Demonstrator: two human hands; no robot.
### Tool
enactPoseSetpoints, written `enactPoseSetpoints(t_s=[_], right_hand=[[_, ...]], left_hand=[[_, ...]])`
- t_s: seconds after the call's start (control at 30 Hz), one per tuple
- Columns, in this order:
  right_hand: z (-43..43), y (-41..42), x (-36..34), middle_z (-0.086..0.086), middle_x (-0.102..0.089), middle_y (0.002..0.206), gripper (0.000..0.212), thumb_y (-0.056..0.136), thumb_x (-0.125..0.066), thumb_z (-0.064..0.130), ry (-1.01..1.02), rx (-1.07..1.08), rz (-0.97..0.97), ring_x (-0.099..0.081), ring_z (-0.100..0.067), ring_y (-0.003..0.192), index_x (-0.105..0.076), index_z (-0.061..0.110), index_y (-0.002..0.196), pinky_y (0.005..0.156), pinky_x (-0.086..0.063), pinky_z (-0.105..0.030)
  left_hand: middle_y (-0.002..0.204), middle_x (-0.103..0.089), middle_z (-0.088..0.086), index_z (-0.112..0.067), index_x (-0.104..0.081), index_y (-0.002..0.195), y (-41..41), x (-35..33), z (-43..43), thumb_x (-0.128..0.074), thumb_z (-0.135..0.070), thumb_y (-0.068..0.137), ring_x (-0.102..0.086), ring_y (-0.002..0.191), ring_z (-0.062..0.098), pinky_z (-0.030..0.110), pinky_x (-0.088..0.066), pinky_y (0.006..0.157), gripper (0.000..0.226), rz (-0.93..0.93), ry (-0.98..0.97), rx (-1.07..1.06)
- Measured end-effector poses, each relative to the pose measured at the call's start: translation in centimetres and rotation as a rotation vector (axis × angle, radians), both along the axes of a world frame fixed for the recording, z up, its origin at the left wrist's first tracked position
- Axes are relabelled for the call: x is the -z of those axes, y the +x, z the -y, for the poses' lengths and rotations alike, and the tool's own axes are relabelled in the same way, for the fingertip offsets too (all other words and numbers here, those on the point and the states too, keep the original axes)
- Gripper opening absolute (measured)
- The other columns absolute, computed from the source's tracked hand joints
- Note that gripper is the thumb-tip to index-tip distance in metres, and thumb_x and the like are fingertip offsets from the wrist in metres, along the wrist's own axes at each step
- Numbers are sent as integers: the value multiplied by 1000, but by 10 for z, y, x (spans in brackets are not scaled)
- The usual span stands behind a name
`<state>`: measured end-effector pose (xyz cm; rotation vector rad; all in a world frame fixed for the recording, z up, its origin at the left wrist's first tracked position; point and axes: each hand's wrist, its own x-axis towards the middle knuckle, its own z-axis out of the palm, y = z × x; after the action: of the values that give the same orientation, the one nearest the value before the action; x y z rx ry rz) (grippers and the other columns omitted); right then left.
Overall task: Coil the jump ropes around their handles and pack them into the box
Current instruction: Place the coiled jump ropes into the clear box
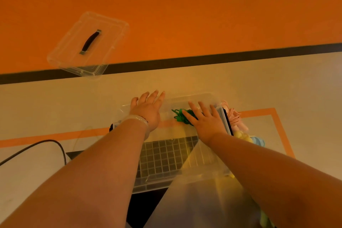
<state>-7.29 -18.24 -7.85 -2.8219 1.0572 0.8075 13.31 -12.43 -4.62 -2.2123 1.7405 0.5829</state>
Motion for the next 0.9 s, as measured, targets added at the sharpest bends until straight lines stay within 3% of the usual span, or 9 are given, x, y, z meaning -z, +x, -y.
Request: enactPoseSetpoints(t_s=[0.23, 0.6, 0.9], right_hand=[[4, -3, 1, -8, 29, 156, 75, 101, -41, 21, 17, -5, 39, 22, -33, 144, 15, 32, 151, 116, 11, -49], [-11, -23, -16, -10, 21, 159, 66, 102, -32, 24, 9, 61, 108, 20, -30, 146, 11, 27, 152, 116, 11, -45], [-45, -54, -29, -6, 14, 161, 59, 103, -26, 29, 3, 129, 146, 16, -26, 147, 4, 28, 153, 107, 22, -39]], left_hand=[[162, 0, -5, -33, 5, 153, 4, -7, 15, -35, -25, 99, -3, 148, 22, 45, -12, 115, 67, 12, 36, 48], [162, 4, -2, -36, 7, 152, -5, -33, 16, -34, -23, 101, -1, 148, 25, 43, -11, 116, 67, 25, 55, 89], [162, 3, 0, -33, 4, 153, -52, -36, -8, -36, -33, 101, -3, 148, 26, 42, -11, 116, 65, -26, 38, 102]])
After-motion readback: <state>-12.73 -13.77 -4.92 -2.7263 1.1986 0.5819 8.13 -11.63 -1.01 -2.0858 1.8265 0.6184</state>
